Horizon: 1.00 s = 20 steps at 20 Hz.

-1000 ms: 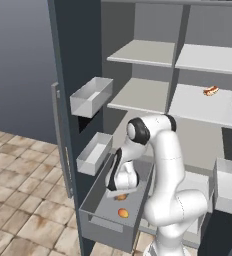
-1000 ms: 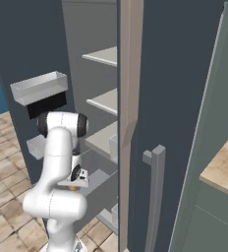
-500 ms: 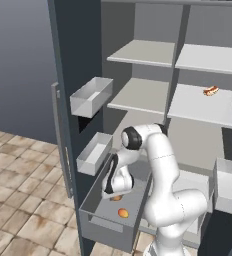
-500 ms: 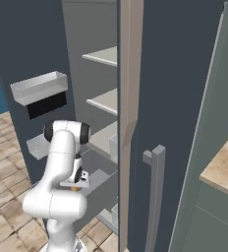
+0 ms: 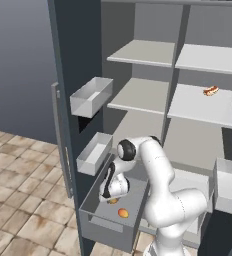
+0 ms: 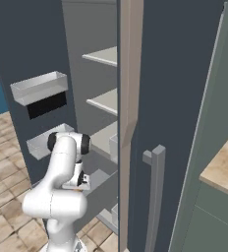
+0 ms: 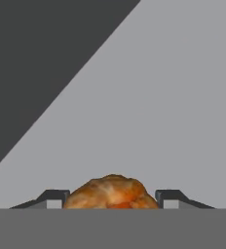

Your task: Take the tangerine and mango from the fridge shelf and place them in the freezer drawer to begin freezing them.

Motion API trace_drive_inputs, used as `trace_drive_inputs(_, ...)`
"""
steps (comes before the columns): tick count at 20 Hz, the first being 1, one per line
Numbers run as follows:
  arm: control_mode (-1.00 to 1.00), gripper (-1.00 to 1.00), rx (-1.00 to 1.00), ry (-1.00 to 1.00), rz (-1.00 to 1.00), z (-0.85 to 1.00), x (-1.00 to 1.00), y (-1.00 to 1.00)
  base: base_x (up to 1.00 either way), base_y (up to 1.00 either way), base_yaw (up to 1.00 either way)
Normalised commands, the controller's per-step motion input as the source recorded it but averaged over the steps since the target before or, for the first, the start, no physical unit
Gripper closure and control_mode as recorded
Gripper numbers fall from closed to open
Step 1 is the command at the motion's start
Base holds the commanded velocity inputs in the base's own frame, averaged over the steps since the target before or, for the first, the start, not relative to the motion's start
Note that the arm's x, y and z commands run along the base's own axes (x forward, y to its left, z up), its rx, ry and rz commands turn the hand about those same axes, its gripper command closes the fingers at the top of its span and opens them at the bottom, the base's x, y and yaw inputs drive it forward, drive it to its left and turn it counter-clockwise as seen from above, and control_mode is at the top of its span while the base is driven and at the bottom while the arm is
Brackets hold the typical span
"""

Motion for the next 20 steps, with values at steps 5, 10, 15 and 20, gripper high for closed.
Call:
trace_drive_inputs(5,-1.00,-1.00,-0.06,0.02,0.00,-0.19,0.26,0.13,0.00,0.00,0.00)
trace_drive_inputs(10,-1.00,-1.00,0.00,0.00,0.00,0.00,0.00,0.03,0.00,0.00,0.00)
trace_drive_inputs(15,-1.00,-1.00,0.00,0.00,0.00,0.16,-0.19,0.00,0.00,0.00,0.00)
trace_drive_inputs(20,-1.00,-1.00,0.01,-0.06,-0.02,0.48,-0.53,-0.04,0.00,0.00,0.00)
